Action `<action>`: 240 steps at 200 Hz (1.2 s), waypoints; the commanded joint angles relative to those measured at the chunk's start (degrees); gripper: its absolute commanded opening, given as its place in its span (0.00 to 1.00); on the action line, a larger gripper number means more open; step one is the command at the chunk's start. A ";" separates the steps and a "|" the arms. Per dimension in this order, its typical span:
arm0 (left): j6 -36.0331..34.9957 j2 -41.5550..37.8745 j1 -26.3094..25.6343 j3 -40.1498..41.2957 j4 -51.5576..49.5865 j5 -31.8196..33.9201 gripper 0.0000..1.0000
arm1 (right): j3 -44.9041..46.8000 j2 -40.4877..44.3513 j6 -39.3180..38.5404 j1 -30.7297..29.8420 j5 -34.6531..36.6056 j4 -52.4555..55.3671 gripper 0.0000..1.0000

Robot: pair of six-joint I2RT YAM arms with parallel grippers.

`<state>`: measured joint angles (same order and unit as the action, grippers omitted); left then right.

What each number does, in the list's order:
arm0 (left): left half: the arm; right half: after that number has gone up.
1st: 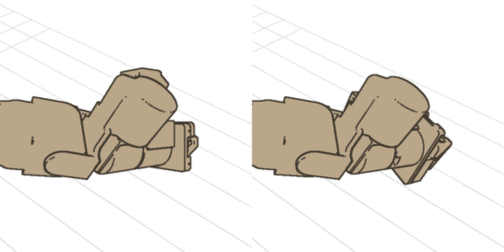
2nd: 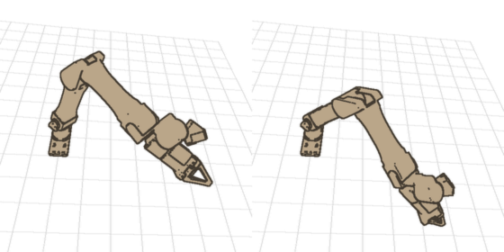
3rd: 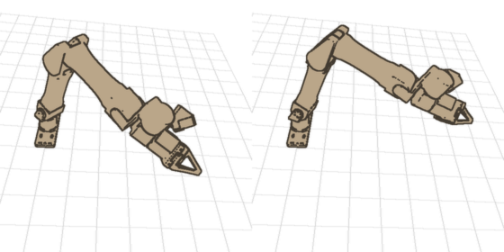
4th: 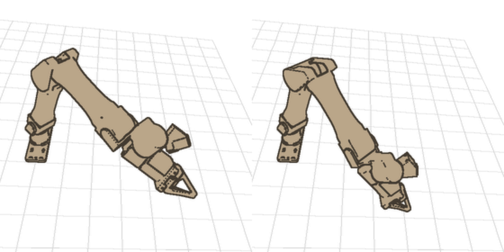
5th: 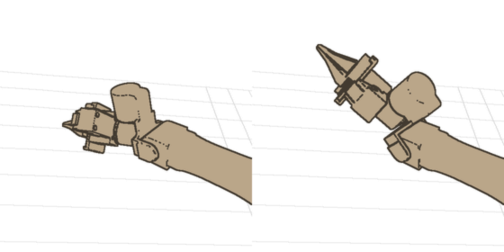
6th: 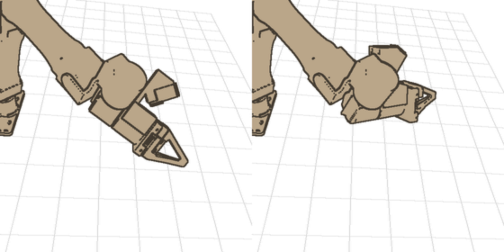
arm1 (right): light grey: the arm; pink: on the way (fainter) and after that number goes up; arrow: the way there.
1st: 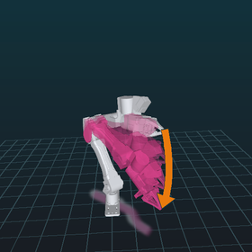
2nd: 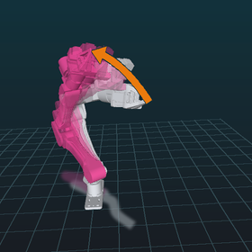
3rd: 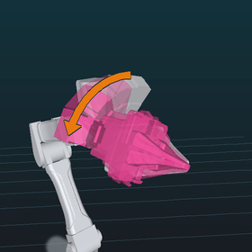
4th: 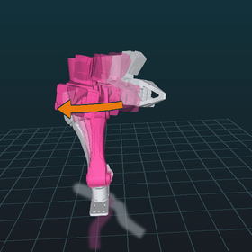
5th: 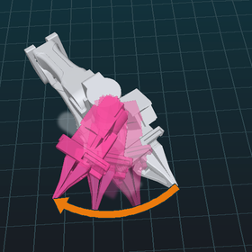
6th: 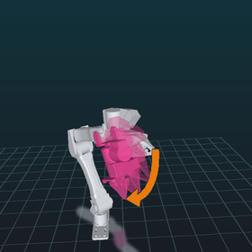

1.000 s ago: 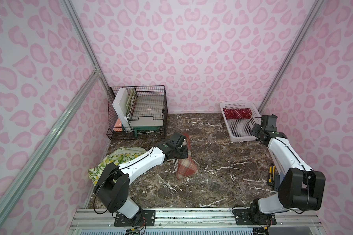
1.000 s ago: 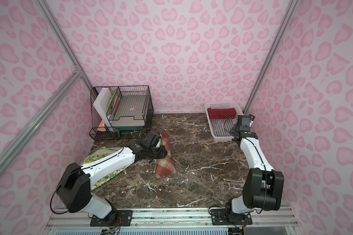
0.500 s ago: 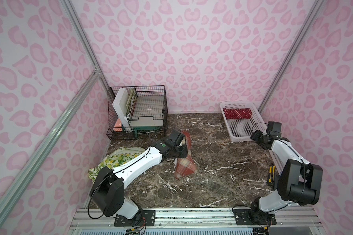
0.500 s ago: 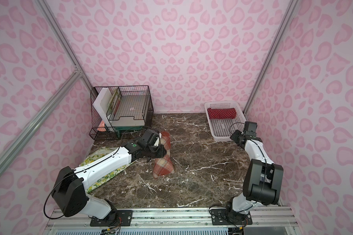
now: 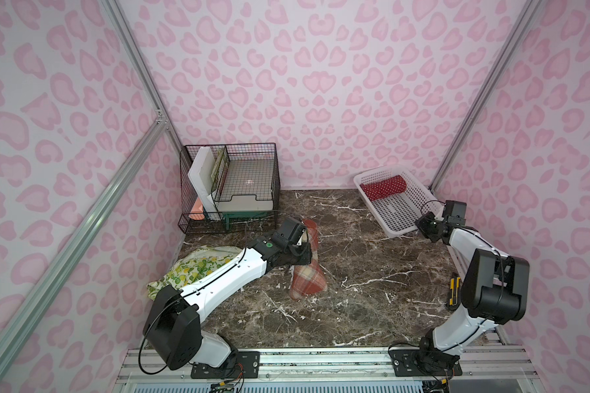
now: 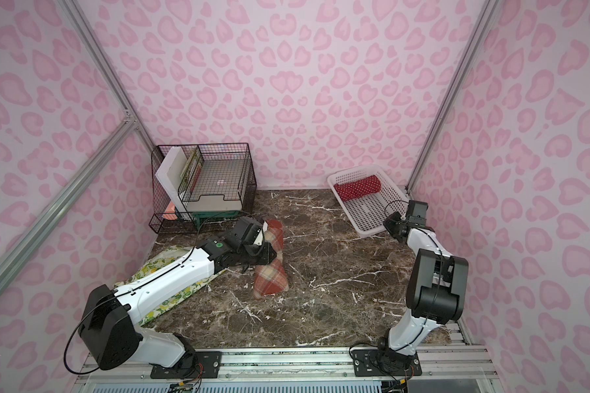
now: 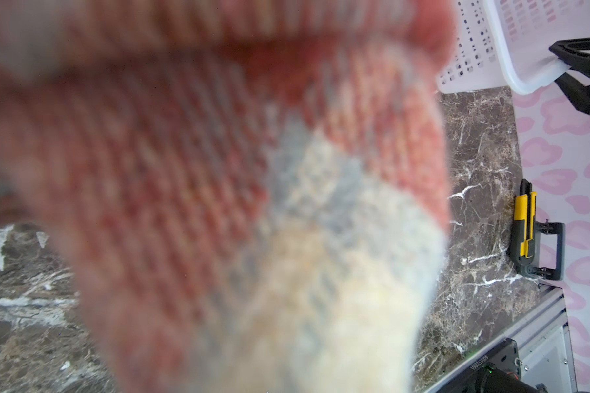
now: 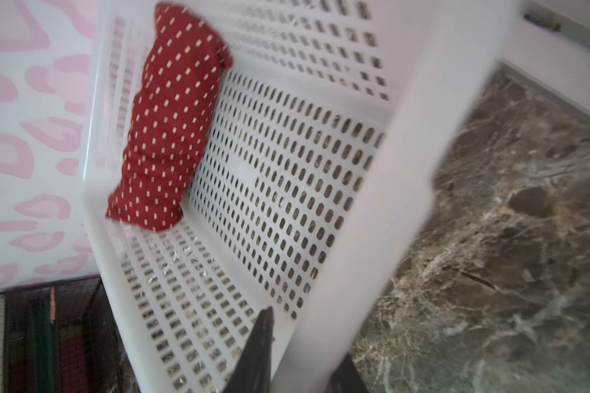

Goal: Roll up the skirts
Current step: Pick up the basket at the corner of the board.

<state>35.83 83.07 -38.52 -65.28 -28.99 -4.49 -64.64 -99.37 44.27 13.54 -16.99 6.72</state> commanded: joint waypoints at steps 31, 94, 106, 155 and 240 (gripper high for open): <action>-1.29 -1.31 0.05 -1.62 -1.52 -0.70 0.00 | -0.70 -0.85 -6.90 0.60 3.27 6.00 0.02; -3.46 -2.74 0.03 -5.20 -4.76 -0.89 0.00 | -0.65 1.92 -10.65 0.98 -0.60 9.99 0.00; -4.19 -2.50 0.05 -6.87 -5.16 -2.31 0.00 | 0.31 2.78 -11.45 0.70 -1.61 10.92 0.00; -8.23 4.15 -1.27 -20.37 -8.22 -14.35 0.00 | 9.43 9.74 -14.65 -1.52 -5.64 12.31 0.00; -16.07 32.58 -4.70 -54.70 -10.47 -37.73 0.00 | 16.96 15.62 -18.21 -8.32 -8.21 13.19 0.00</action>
<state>22.79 108.86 -43.16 -111.00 -38.92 -34.83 -48.71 -84.05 31.62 6.87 -27.81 13.21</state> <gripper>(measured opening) 0.294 0.156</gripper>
